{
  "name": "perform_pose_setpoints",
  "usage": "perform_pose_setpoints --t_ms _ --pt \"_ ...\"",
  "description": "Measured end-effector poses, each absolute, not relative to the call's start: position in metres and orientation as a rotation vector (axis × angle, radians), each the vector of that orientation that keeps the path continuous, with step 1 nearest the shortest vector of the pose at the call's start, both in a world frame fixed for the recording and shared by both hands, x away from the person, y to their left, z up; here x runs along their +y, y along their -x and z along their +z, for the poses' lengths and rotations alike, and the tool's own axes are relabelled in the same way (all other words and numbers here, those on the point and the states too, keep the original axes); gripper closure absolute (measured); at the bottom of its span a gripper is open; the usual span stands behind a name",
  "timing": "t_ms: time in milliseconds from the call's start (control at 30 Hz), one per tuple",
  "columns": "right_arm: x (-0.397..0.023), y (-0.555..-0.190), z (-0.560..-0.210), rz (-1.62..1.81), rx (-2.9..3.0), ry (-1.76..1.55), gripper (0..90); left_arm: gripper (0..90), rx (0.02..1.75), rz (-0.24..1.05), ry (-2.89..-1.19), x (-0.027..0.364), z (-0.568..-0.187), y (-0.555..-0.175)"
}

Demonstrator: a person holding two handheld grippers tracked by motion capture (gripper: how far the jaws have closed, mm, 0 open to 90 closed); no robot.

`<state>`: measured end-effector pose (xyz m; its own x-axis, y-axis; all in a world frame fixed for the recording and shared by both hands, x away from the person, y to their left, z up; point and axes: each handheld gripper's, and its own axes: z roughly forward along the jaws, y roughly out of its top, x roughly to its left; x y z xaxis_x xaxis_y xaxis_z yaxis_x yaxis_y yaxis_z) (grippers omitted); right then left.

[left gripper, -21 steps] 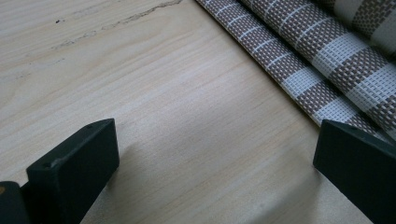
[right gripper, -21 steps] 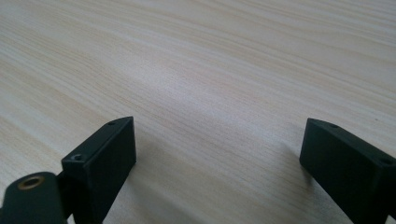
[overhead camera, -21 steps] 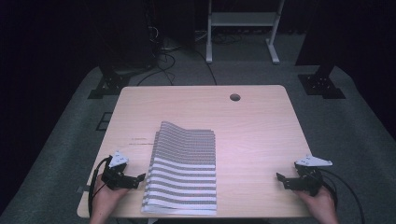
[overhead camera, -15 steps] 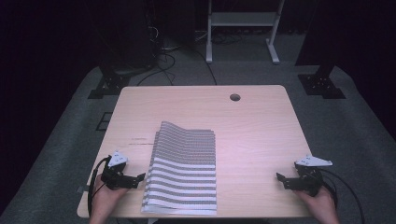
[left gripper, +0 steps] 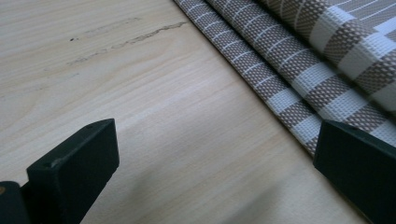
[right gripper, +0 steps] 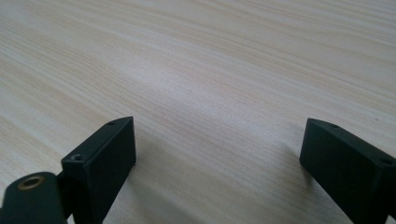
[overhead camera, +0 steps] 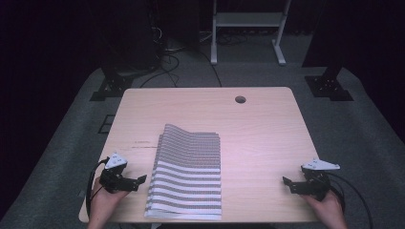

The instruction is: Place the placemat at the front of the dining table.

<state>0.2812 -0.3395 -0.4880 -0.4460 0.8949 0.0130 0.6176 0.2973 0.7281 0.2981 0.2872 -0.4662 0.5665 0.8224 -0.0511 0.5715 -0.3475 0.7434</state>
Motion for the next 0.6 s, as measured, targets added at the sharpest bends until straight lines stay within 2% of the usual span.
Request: perform_pose_setpoints --t_ms 600 --pt "-0.341 -0.283 -0.488 0.955 2.186 -1.339 9.7 0.0 1.039 0.399 -2.039 0.273 -0.437 -0.291"
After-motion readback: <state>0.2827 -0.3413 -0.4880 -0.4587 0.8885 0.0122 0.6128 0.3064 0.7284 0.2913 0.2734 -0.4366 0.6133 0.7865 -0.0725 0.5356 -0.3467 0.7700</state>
